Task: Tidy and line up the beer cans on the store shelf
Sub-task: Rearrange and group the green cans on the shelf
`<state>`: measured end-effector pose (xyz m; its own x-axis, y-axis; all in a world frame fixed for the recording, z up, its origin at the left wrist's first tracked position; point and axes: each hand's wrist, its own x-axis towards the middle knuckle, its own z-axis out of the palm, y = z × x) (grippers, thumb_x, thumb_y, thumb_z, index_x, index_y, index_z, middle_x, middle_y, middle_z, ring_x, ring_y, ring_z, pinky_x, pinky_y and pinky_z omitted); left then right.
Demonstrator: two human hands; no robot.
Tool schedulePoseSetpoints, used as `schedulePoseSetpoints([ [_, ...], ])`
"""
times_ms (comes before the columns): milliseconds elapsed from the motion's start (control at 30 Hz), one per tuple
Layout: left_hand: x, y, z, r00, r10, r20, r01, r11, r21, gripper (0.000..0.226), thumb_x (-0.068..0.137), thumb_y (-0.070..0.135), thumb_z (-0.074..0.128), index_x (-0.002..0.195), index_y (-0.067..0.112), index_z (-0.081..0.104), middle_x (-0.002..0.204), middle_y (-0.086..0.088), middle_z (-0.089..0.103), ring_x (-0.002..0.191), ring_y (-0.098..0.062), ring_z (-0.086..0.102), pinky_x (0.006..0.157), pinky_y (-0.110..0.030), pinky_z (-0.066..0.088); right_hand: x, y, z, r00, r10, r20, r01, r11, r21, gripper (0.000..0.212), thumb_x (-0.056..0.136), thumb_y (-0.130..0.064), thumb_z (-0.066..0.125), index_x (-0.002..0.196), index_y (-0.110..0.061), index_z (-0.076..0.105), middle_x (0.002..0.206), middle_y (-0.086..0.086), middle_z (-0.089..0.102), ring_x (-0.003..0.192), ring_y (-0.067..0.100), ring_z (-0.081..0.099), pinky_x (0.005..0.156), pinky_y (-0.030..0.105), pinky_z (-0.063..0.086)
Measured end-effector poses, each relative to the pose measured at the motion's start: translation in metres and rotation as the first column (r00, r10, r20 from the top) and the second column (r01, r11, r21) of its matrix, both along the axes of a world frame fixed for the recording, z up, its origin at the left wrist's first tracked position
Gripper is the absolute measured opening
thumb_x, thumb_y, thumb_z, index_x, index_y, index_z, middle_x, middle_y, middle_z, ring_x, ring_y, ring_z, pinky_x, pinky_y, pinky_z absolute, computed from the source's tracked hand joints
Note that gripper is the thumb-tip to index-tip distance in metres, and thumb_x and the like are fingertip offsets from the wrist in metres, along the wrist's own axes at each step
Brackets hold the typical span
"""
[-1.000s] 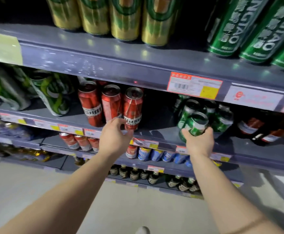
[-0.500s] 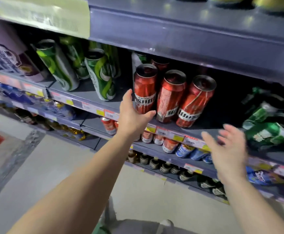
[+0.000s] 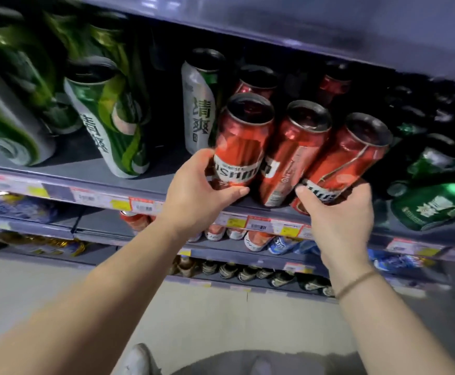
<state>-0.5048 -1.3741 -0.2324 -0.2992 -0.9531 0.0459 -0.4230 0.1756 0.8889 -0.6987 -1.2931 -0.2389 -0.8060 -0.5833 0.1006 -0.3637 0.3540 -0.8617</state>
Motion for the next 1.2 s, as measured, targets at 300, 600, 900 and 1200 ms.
schedulePoseSetpoints([
  [300,-0.028,0.006,-0.001,0.997,-0.022,-0.077,0.026,0.998,0.053,0.051,0.067,0.030,0.086,0.109,0.026,0.058,0.102,0.013,0.069,0.095,-0.001,0.064,0.089,-0.032,0.053,-0.018,0.010,-0.006,0.999,-0.018,-0.039,0.015,0.998,-0.064,0.053,0.053,-0.057,0.080,0.090,-0.031,0.051,0.097,-0.003,0.068,0.093,0.019,0.067,0.088,0.048,0.053],
  [600,0.017,0.018,0.002,0.976,0.189,-0.111,-0.199,0.976,-0.089,0.061,0.076,0.035,0.078,0.129,0.019,0.052,0.117,0.014,0.048,0.116,-0.006,0.050,0.100,-0.033,0.045,0.050,0.045,-0.002,0.994,-0.004,0.105,0.020,0.988,-0.155,0.071,0.062,-0.078,0.065,0.108,-0.024,0.056,0.107,0.010,0.062,0.093,0.021,0.063,0.083,0.045,0.054],
  [900,0.101,-0.049,0.006,0.920,0.390,-0.043,-0.393,0.917,-0.073,0.076,0.065,0.038,0.085,0.126,0.021,0.042,0.122,0.002,0.056,0.119,-0.017,0.053,0.095,-0.035,0.048,0.175,-0.077,0.007,0.936,0.329,0.126,-0.325,0.944,-0.052,0.067,0.086,-0.034,0.066,0.142,-0.013,0.034,0.133,-0.003,0.051,0.121,0.013,0.051,0.097,0.032,0.044],
  [1200,0.147,-0.070,0.009,0.972,0.233,-0.010,-0.233,0.966,-0.113,0.058,0.069,0.030,0.085,0.104,0.037,0.040,0.090,0.032,0.048,0.083,0.013,0.047,0.067,0.002,0.036,0.168,-0.161,-0.010,1.000,0.002,0.031,0.001,0.996,-0.090,0.070,0.081,-0.026,0.068,0.141,-0.017,0.034,0.136,0.009,0.049,0.118,0.026,0.053,0.088,0.025,0.039],
])
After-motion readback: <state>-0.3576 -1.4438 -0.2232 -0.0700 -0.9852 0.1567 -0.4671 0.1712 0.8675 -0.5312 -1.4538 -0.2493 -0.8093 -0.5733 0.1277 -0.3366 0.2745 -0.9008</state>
